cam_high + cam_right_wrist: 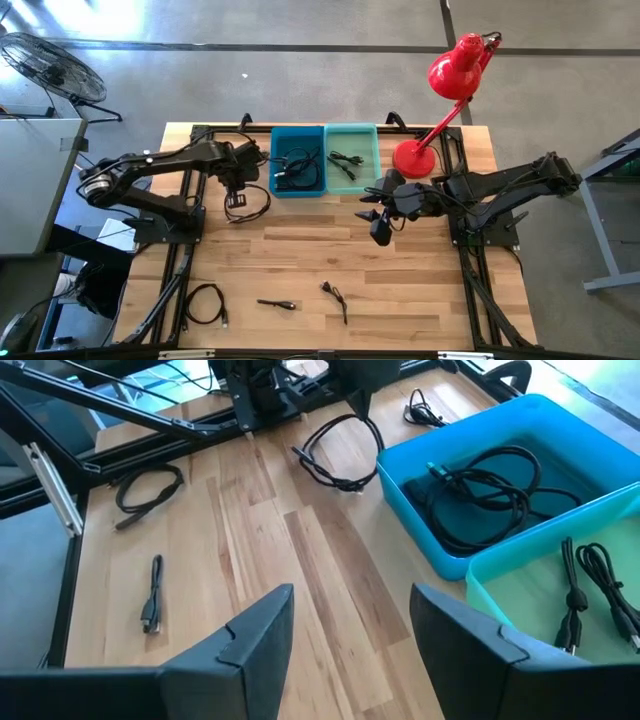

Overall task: Pick & Place USB Port
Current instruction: Put the black HDMI cable into the blue bin

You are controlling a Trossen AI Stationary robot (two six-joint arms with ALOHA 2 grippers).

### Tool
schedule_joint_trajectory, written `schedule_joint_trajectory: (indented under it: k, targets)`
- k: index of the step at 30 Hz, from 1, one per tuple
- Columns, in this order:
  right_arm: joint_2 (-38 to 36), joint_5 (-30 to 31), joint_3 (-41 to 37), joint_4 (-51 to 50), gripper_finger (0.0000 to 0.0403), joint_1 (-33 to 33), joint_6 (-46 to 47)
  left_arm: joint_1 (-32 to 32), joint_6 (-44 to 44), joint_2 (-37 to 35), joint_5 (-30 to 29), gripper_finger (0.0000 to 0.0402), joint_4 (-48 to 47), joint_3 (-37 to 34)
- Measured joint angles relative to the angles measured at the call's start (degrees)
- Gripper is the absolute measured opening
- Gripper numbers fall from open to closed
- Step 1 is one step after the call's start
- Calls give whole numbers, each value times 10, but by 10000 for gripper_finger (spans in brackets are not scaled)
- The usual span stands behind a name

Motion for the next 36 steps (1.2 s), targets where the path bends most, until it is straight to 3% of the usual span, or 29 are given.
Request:
schedule_joint_trajectory:
  k: [9,15,22,29,36]
  targets:
    - [0,19,0,19,193,-1,-14,0,0,-6,-1,0,-11,0]
    - [0,5,0,103,193,-1,-74,0,0,-6,-1,0,-16,0]
    - [0,65,0,132,193,-6,-92,0,0,-6,-1,0,-16,0]
    - [49,-23,0,164,193,-30,-156,0,1,-6,-2,0,-15,0]
    - [142,-60,0,221,192,-38,-342,0,5,-6,-1,0,-15,0]
